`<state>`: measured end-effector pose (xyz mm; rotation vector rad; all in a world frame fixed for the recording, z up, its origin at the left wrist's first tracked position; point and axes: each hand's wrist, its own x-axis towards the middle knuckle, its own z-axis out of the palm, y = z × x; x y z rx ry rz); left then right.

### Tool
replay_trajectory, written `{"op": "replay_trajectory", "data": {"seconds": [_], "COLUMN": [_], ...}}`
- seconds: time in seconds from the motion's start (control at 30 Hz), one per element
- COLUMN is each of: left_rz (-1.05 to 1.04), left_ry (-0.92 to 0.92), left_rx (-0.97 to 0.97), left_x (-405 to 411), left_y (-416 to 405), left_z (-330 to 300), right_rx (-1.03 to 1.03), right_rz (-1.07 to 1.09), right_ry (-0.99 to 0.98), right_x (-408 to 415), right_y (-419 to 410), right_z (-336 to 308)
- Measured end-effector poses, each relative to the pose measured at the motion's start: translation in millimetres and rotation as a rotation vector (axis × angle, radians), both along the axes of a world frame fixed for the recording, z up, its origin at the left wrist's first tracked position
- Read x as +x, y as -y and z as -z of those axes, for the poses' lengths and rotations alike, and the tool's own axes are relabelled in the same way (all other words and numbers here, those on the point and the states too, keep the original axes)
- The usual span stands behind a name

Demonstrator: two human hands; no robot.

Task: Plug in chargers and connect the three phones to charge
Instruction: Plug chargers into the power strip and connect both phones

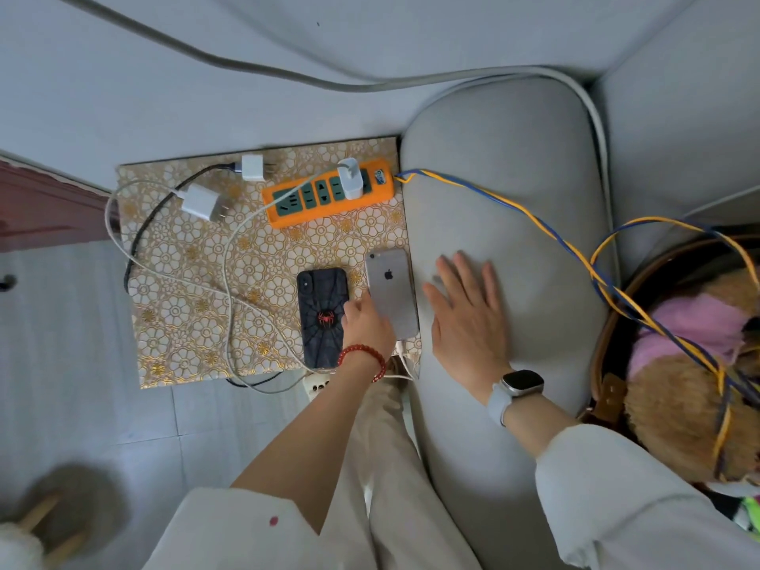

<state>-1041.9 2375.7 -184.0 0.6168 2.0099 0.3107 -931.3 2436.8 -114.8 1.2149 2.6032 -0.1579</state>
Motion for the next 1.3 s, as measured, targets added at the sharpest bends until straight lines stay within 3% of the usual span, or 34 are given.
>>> {"op": "replay_trajectory", "data": {"seconds": [0.1, 0.27, 0.37, 0.53, 0.7, 0.87, 1.0, 1.07, 1.13, 1.2, 1.3], "left_rz": [0.122, -0.251, -0.296, -0.028, -0.114, -0.235, -0.234, -0.163, -0.024, -0.02, -0.202], "left_ry": [-0.118, -0.481, -0.629, -0.369, -0.095, 0.532, 0.768, 0.788, 0.609, 0.324, -0.061], "left_rx": [-0.007, 0.334, 0.317, 0.023, 0.179, 0.251, 0.214, 0.204, 0.224, 0.229, 0.191], "left_x": [-10.9, -64.9, -114.6, -177.1, -185.2, -151.0, -100.1, -80.5, -74.8, -88.7, -133.9], "left_y": [2.5, 8.2, 14.6, 28.8, 42.7, 72.2, 70.0, 61.0, 50.3, 44.0, 42.5], "left_z": [-7.3, -32.5, -31.7, -9.8, -35.1, -93.9, -108.9, -105.1, -94.3, -80.8, -63.9], "right_rx": [-0.016, -0.051, -0.134, -0.48, -0.912, -1.288, -1.241, -1.035, -0.644, -0.347, -0.267], "right_rz": [0.017, 0.108, 0.161, 0.322, 0.713, 0.879, 0.837, 0.777, 0.553, 0.443, 0.409], "right_ry": [0.009, -0.051, -0.185, -0.489, -0.692, -0.954, -0.989, -0.846, -0.505, -0.166, 0.024], "right_x": [-1.7, -12.1, -22.5, -58.0, -95.3, -125.0, -112.2, -98.5, -86.8, -80.9, -86.6], "right_y": [0.3, 5.6, 10.4, 24.4, 31.2, 30.7, 13.6, 3.0, -6.7, -10.9, -12.1], "right_z": [-1.0, -1.5, -1.2, -3.0, -13.0, -35.1, -52.3, -51.2, -41.2, -29.4, -16.7]}}
